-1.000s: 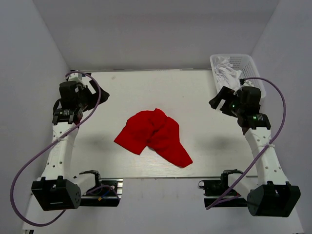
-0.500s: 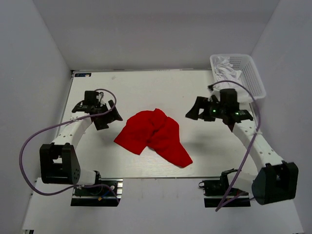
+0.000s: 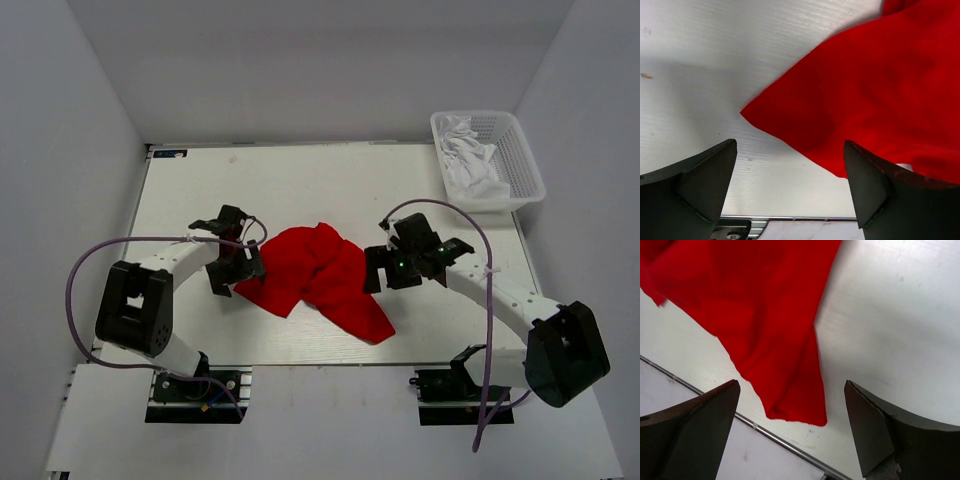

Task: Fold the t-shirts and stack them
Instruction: Flatten out the tshirt

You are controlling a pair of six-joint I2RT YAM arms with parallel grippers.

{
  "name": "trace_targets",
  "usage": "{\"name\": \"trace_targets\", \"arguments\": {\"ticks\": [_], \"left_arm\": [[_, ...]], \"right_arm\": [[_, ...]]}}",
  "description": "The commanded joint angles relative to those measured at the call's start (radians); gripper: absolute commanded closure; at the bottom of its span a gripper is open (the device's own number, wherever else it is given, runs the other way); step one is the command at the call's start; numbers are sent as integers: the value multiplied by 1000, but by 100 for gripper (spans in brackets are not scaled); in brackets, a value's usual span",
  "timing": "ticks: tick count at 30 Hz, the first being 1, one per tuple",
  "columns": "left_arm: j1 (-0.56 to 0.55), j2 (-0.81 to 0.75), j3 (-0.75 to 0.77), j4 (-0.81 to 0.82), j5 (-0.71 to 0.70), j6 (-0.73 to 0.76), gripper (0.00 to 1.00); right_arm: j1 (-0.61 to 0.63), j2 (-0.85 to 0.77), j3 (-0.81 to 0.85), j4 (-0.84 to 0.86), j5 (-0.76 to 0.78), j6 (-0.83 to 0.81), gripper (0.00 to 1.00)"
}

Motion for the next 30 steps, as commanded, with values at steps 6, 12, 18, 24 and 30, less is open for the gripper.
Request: {"name": "trace_targets", "arguments": {"ticks": [6,12,18,24,30], "left_arm": [[-66,90,-1,93,-71,-59,11],[-85,112,-23,136,-93,-68,58],[-85,49,-32,118,-165,-81,100],[-85,-87,-23,138,-166,-81,100],[-85,-147,-13,138,-145,-72,100]], "right_arm": [[76,-81,-91,24,59,72,10],[125,-92,-152,-26,103,105,10],[162,-95,-184,-120,271,255,15],[193,-52,-200,-142,272,365,27],[242,1,-211,-72,226,393,39]]}}
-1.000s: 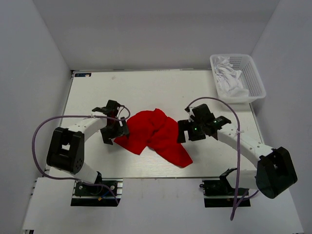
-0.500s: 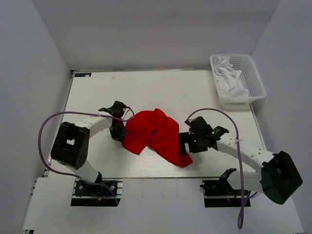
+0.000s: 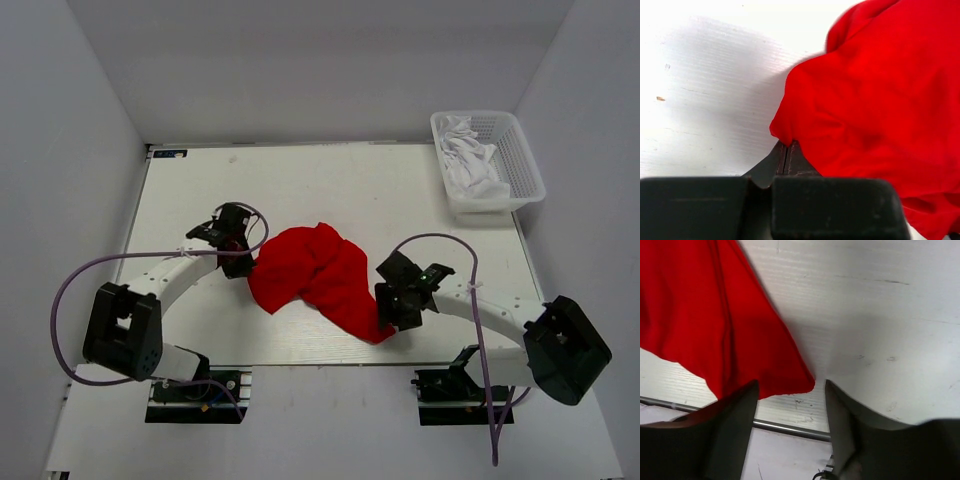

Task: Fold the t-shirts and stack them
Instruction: Flatten out the tshirt

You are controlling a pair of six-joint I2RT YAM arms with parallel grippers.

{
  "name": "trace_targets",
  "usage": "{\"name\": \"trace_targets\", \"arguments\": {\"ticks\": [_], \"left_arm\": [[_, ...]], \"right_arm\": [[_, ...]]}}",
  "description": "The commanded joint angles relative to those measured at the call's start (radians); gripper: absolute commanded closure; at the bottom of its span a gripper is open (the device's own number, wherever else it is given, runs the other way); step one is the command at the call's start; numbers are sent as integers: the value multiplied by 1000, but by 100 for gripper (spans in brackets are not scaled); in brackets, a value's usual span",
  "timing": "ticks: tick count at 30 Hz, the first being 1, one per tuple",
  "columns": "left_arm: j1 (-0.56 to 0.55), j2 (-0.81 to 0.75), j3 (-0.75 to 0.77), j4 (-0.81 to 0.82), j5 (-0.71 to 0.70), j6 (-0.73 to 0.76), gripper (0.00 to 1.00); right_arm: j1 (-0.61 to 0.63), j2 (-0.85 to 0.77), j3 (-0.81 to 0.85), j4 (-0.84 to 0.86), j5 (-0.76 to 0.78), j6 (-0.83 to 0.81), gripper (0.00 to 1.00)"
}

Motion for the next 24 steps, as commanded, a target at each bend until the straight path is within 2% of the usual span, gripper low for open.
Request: {"name": "trace_targets", "arguments": {"ticks": [1,3,4,5,6,7,10,13,16,17,18,19,20,24], "left_arm": [[-1,-35,16,14,-4,-2,100],[-1,-59,16,5,16,-2,100],[-1,-59,16,5,16,-2,100],[-1,-76,16,5,27,-2,100],[-1,-87,16,5,27,-2,100],[-1,-108,16,5,39,9,100],[-1,-149,56,16,75,21,100],[-1,-205,123,25,85,43,100],[-1,-226,258,25,-11,64,100],[-1,-226,337,16,-37,64,100],[-1,-226,375,16,-59,82,100],[-1,-226,411,16,-101,83,100],[-1,-217,485,7,-129,96,100],[-1,-167,683,-82,-325,96,100]], "right_arm": [[28,39,-8,34,-8,55,44],[33,50,-12,39,6,73,47],[21,67,-14,42,3,76,53],[39,73,-16,53,-1,79,63],[41,81,-16,57,0,82,93],[47,99,-14,60,6,88,100],[48,92,39,42,89,99,100],[41,37,147,-14,257,98,100],[30,-10,263,-73,554,84,100],[13,-16,365,-82,604,79,100],[10,-23,398,-94,650,58,100],[4,-25,430,-105,766,46,100],[-7,-31,516,-102,799,35,100],[-33,-104,636,-18,1024,-114,100]]}}
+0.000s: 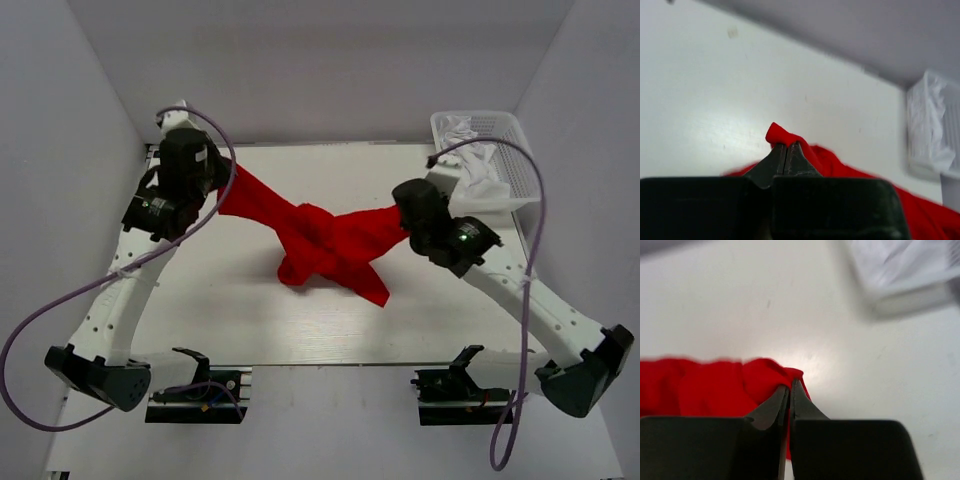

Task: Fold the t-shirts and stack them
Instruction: Flatten out the tshirt

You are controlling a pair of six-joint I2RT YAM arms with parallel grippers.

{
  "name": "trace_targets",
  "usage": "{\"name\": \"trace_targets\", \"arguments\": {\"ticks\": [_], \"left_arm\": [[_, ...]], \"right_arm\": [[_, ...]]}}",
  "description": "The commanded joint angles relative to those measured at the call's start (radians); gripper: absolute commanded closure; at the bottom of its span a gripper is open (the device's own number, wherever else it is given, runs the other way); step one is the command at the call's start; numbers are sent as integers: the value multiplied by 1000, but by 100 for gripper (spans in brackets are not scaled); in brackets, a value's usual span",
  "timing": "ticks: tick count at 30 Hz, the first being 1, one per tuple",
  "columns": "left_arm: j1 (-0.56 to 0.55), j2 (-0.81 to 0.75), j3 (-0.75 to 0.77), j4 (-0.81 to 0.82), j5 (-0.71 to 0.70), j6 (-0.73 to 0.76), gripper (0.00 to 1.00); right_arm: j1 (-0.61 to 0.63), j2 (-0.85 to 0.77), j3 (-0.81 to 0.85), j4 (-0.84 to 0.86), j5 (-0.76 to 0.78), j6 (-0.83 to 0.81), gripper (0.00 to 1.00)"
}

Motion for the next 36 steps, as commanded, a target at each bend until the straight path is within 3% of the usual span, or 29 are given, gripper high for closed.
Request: {"name": "trace_targets", "arguments": {"ticks": [1,3,4,5,6,7,8,10,11,19,26,36], "left_arm": [[9,19,159,-84,-261,30,100],[9,28,264,-96,-314,43,100],[9,29,318,-96,-363,70,100],[9,29,343,-96,-383,81,100],[9,29,367,-96,-409,81,100],[9,41,419,-96,-452,93,100],[9,53,446,-110,-466,119,100],[9,67,512,-121,-515,158,100],[9,67,527,-121,-524,175,100],[9,-20,563,37,-570,308,100],[9,-79,547,73,-667,362,100],[9,-140,556,34,-698,362,100]], "right_arm": [[-29,-83,111,55,342,-190,100],[-51,-140,149,184,439,-292,100],[-54,-155,143,235,453,-423,100],[-56,-172,136,426,489,-484,100],[-63,-220,111,486,500,-537,100],[-66,-234,105,544,505,-708,100],[-69,-241,102,715,544,-758,100],[-74,-271,104,900,566,-965,100],[-80,-274,107,931,572,-1005,100],[-80,-312,311,1025,516,-1266,100],[-82,-314,392,1037,505,-1346,100],[-79,-384,363,1045,513,-1351,100]]}}
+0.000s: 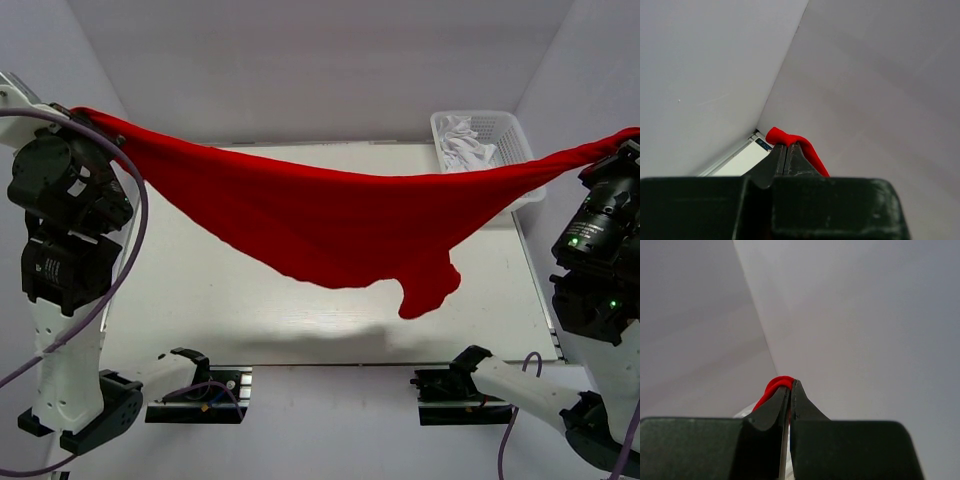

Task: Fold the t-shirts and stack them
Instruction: Flatten out the tshirt

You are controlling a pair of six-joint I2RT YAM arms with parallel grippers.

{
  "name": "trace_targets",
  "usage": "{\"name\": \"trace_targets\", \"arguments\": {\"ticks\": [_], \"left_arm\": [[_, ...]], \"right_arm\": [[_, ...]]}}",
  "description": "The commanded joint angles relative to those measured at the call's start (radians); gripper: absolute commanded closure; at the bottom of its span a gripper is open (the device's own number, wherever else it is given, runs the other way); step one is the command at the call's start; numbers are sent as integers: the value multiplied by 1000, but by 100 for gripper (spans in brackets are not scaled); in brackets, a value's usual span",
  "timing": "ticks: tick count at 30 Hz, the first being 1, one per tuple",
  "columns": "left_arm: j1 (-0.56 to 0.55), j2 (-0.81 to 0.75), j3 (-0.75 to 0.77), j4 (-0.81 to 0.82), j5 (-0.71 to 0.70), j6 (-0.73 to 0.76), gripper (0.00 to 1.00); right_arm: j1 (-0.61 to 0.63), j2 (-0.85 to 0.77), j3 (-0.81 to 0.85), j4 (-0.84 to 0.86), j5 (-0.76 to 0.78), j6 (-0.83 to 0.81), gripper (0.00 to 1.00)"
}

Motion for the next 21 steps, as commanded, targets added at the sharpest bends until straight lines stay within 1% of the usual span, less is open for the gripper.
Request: {"name": "trace_targets", "arguments": {"ticks": [1,3,5,6,7,8,9,10,11,14,17,18,19,21], "left_arm": [[7,-41,18,-16,-42,17,100],[7,-56,18,-45,-51,4,100],[7,-88,-15,-59,-52,-27,100],[7,-100,-27,-59,-41,-27,100],[7,-111,-48,-73,-7,-59,100],[7,-120,-57,-91,13,-71,100],[7,-130,-58,-91,75,-72,100],[7,-130,-71,-108,93,-96,100],[7,-130,-80,-123,93,-96,100],[7,-81,-81,-165,113,-121,100],[7,-52,-93,-174,113,-142,100],[7,-51,-120,-162,113,-142,100],[7,-51,-131,-151,113,-142,100],[7,-21,-131,-142,88,-142,100]], "right_arm": [[-4,-48,-8,46,17,-18,100],[6,-77,-28,40,26,-8,100],[-1,-111,-46,1,28,24,100],[0,-117,-55,-18,23,85,100],[-1,-117,-58,-91,22,109,100],[2,-132,-63,-118,17,132,100],[-1,-132,-75,-141,20,200,100],[2,-134,-83,-179,17,214,100],[-1,-129,-118,-178,13,222,100],[-1,-105,-140,-149,-1,229,100],[-3,-83,-149,-124,6,237,100],[-3,-80,-172,-112,9,234,100],[-4,-79,-182,-93,11,208,100],[-4,-67,-209,30,25,159,100]]}}
